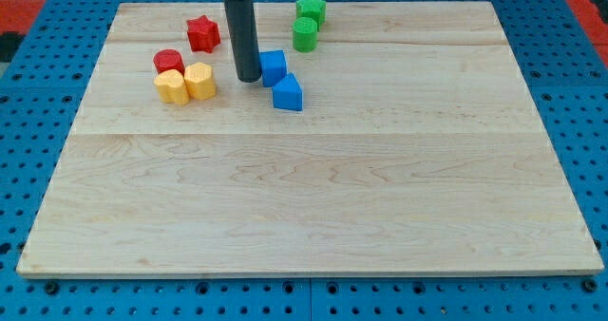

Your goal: Adjust the blue cube in between the green circle and the blue triangle

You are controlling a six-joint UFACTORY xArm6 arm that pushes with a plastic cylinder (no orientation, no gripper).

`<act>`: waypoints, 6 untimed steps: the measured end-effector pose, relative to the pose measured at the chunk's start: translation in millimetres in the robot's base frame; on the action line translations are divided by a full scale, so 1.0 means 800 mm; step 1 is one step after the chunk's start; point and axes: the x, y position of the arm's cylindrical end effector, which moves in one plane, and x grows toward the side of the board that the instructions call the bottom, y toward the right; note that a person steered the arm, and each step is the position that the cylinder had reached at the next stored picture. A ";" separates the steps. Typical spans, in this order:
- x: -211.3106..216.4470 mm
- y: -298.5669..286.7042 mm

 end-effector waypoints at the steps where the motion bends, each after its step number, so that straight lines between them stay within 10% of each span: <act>1: 0.000 0.011; 6: -0.018 -0.016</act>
